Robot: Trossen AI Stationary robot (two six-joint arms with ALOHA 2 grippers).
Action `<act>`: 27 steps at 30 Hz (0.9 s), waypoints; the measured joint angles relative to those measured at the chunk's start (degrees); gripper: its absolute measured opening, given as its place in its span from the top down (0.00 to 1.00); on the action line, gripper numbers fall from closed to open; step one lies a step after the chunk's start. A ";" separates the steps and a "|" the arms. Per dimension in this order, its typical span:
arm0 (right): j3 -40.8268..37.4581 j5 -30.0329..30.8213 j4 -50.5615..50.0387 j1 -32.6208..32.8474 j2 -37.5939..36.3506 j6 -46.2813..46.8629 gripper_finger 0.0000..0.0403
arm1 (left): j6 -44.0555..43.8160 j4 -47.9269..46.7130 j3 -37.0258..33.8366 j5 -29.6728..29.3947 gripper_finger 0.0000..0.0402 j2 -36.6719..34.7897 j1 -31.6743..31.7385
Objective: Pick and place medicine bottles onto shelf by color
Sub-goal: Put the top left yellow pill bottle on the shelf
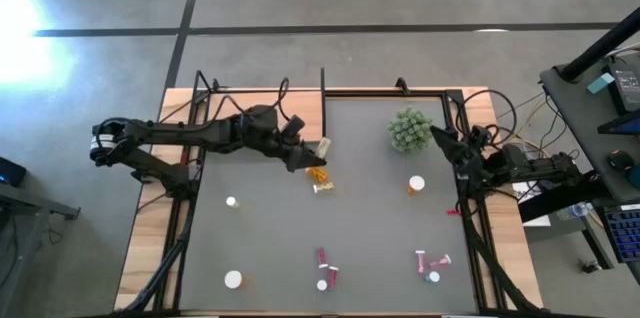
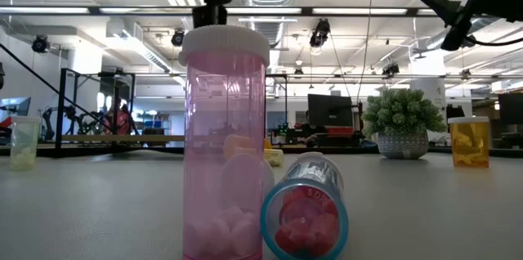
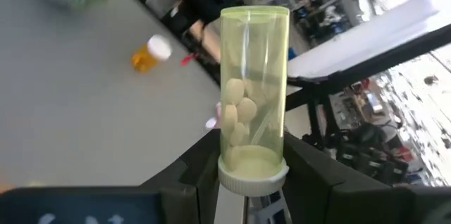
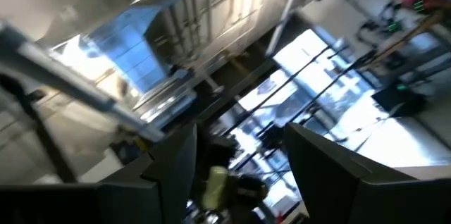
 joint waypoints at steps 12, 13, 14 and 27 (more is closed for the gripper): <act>-0.01 0.99 0.61 0.00 -0.01 17.33 0.49 | 2.14 7.20 0.00 0.04 0.73 0.00 -0.02; 0.00 0.99 0.61 0.00 -0.01 18.52 0.49 | 2.14 7.20 0.00 0.03 0.73 0.00 -0.04; 0.00 0.99 0.61 0.00 0.00 18.72 0.49 | 2.14 7.21 0.00 0.03 0.73 0.00 -0.04; -0.01 5.51 1.42 0.00 -0.02 20.13 0.49 | 2.51 6.38 0.00 0.07 0.73 0.00 -0.60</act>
